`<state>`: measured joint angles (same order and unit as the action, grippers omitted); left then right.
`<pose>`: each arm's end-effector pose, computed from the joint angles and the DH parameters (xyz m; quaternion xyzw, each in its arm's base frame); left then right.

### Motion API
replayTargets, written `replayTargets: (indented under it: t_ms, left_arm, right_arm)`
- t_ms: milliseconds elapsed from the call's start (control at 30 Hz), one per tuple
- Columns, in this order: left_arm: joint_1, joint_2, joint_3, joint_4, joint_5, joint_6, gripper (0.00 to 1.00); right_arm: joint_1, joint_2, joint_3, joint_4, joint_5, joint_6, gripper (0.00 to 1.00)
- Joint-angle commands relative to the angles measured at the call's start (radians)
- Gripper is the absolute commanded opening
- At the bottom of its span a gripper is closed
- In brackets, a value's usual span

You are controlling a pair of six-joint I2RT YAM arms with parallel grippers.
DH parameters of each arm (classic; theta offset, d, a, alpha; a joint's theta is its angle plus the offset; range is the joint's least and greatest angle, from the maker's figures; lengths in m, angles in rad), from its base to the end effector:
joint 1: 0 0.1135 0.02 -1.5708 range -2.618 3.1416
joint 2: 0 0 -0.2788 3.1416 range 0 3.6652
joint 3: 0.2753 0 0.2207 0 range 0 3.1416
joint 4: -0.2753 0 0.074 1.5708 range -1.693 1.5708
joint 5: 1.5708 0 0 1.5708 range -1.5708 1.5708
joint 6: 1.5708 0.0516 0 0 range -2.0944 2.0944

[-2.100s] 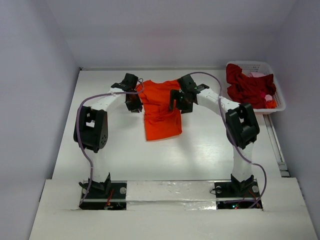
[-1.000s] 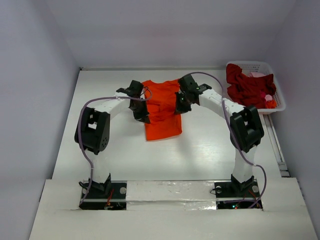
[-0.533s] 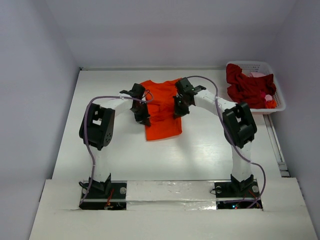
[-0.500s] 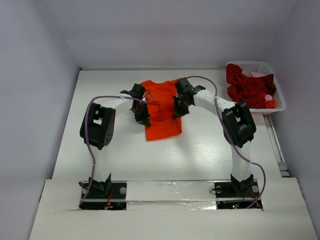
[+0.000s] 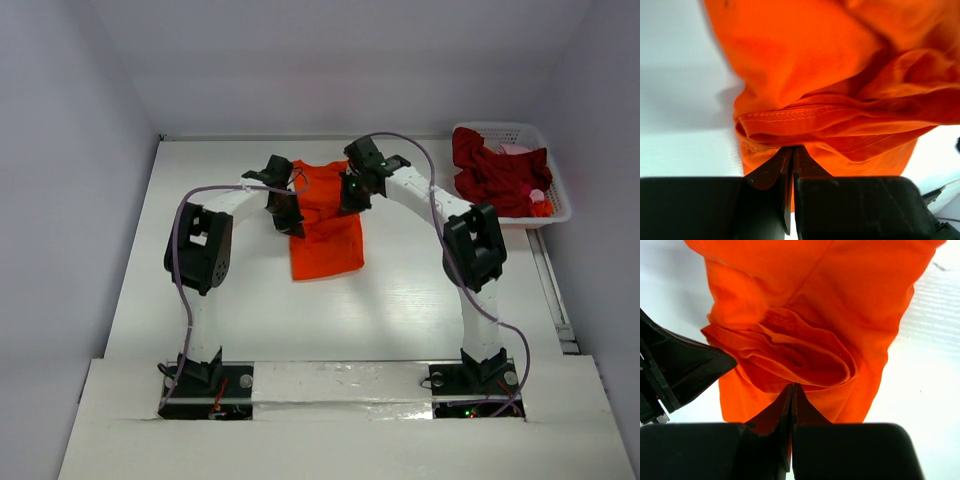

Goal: Fold and stack the t-shirts
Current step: Fold the folded rectangular tshirt in 1/3 of the way

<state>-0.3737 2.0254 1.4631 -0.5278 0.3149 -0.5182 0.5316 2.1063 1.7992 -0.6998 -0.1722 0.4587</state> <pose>0.3768 -0.1649 0.1924 -0.0320 0.9594 -0.2388 0.1464 0.3831 0.2355 0.2407 -0.0588 0.9554 0.2044 0.2047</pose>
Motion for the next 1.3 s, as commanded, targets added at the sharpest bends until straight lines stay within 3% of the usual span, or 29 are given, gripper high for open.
replayTargets:
  t_ms: [0, 433, 900, 1267]
  left_arm:
    - [-0.005, 0.001, 0.062, -0.021, -0.02, 0.003, 0.0]
    - [0.004, 0.078, 0.077, 0.005, -0.059, -0.011, 0.0]
    - [0.085, 0.052, 0.034, 0.002, -0.082, 0.018, 0.0]
    - [0.085, 0.061, 0.065, -0.001, -0.073, 0.017, 0.0]
  right_arm:
    - [0.008, 0.034, 0.051, -0.023, 0.0, -0.022, 0.0]
    - [0.008, 0.064, 0.078, -0.015, 0.02, -0.032, 0.0]
    - [-0.021, 0.07, 0.16, -0.049, 0.033, -0.072, 0.0]
    - [0.008, -0.022, -0.057, 0.006, -0.012, -0.08, 0.0]
